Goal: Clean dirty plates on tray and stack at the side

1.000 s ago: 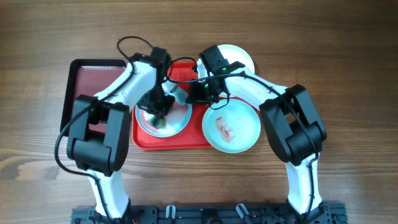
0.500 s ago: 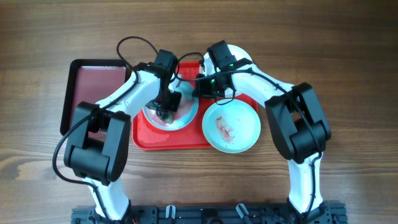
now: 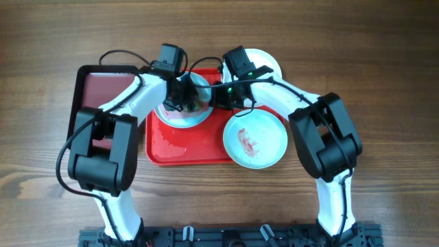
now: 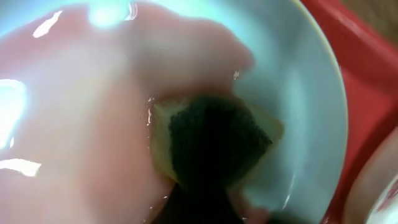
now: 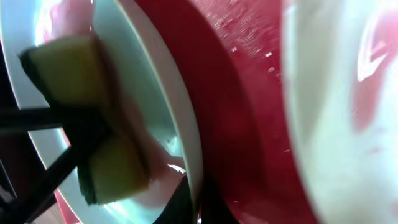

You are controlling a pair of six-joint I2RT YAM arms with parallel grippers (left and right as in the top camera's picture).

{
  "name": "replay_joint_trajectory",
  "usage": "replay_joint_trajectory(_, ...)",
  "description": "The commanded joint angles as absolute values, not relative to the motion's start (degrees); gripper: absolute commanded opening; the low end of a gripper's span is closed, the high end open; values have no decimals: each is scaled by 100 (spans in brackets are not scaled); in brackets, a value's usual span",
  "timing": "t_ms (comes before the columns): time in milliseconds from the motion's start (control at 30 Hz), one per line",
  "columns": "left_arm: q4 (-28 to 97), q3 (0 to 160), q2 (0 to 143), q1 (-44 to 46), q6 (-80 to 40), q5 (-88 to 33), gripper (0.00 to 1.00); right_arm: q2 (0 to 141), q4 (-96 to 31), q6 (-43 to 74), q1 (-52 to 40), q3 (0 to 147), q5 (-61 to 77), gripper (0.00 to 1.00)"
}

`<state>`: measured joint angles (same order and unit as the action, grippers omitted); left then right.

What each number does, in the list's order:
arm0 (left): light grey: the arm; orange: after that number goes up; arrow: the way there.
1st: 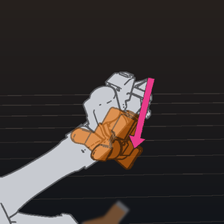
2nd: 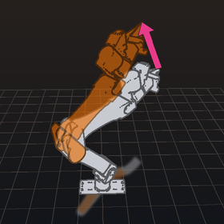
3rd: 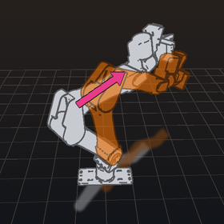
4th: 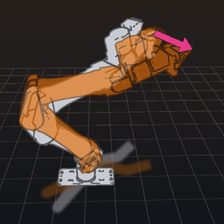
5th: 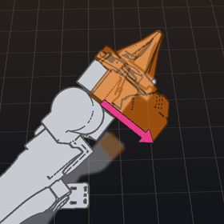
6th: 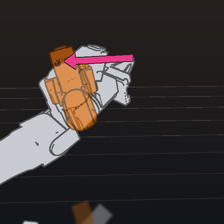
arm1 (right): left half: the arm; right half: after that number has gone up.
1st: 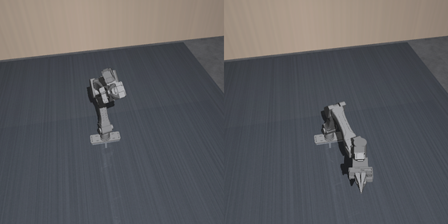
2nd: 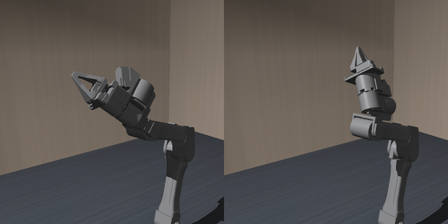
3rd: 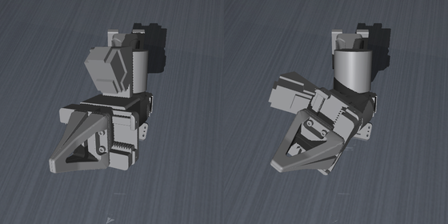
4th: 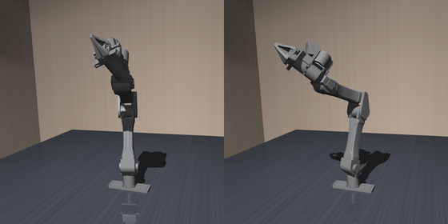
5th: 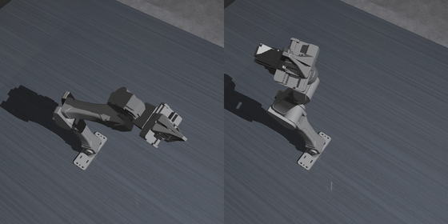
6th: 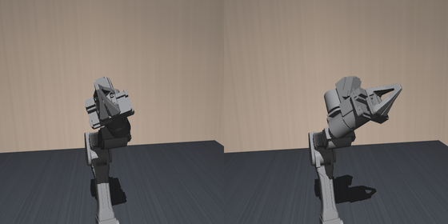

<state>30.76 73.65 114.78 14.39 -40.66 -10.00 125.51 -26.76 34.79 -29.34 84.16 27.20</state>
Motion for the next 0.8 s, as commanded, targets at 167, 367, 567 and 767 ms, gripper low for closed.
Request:
replay_joint_trajectory(167,2709,7343,11856,1656,-6993,-1328,4,12807,-2812,3605,-3166,8274,2703,4)
replay_joint_trajectory(367,2130,7343,11858,1708,-6991,-886,4,12807,-2810,3603,-3166,8274,2703,4)
replay_joint_trajectory(567,2335,7343,11850,1841,-4539,64,4,12807,-2810,3575,-3166,8274,2703,4)
replay_joint_trajectory(767,3249,7343,11526,1614,-2213,270,4,12807,-2810,3492,-3166,8274,2705,4)
